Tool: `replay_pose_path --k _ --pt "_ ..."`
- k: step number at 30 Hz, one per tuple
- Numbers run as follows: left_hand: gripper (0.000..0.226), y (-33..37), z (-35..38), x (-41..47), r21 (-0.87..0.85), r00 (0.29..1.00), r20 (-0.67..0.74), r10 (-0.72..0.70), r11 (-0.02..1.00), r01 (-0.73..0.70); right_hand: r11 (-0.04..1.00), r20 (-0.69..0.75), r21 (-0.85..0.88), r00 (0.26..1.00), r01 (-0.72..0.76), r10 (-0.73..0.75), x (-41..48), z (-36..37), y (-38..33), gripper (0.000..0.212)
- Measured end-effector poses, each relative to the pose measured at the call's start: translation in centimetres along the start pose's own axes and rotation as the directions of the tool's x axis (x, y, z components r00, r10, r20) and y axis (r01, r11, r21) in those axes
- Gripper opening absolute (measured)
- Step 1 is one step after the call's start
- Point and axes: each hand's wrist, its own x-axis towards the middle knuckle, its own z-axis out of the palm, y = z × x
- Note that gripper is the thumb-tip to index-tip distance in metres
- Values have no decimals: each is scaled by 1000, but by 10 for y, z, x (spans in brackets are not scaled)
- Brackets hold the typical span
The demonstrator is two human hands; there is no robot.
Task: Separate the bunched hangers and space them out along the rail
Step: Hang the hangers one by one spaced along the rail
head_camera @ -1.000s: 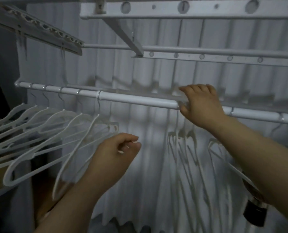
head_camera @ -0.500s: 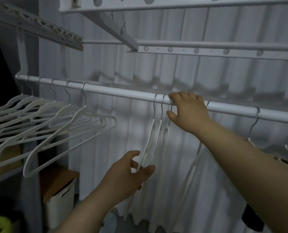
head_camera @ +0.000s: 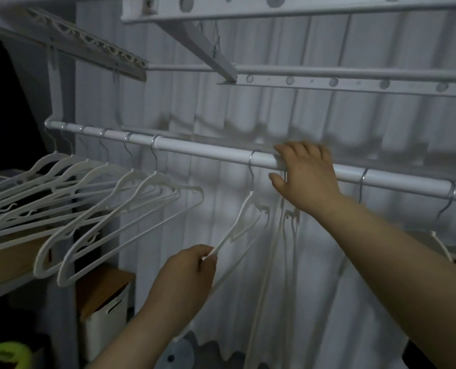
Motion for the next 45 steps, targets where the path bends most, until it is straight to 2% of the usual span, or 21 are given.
replay_pose_path --k 3,7,10,18,25,28,33,37,43,45 --pt "27 -13 -13 7 101 999 -45 8 995 -3 999 32 -46 999 -3 4 10 3 -17 50" --pt "25 -31 -33 19 147 994 -109 19 989 -3 998 49 -55 998 36 -34 26 11 -39 45" --pt "26 -47 -49 25 135 990 -138 -12 990 31 998 41 -11 998 56 -55 37 20 -48 42" --pt "26 -74 -74 36 35 979 -200 -42 998 50 999 -34 -37 999 32 -34 48 38 -53 38" --pt "28 -79 -79 40 131 981 -196 -3 991 29 999 -38 -34 999 35 -37 48 39 -57 36" --pt "28 -79 -78 39 168 982 -190 18 986 14 999 -20 -36 999 33 -33 48 37 -58 38" --pt "27 -78 -79 38 133 980 -197 1 991 25 998 11 -52 1000 21 -21 49 35 -60 38" --pt "17 -78 -81 35 135 983 -179 -32 989 57 998 29 -58 999 24 -23 48 32 -62 40" --pt "25 -74 -80 29 178 967 -252 -29 981 76 998 79 -65 997 22 -16 45 26 -61 47" --pt "36 -69 -84 27 210 950 -312 12 976 56 998 71 -34 996 49 -47 42 23 -57 54"
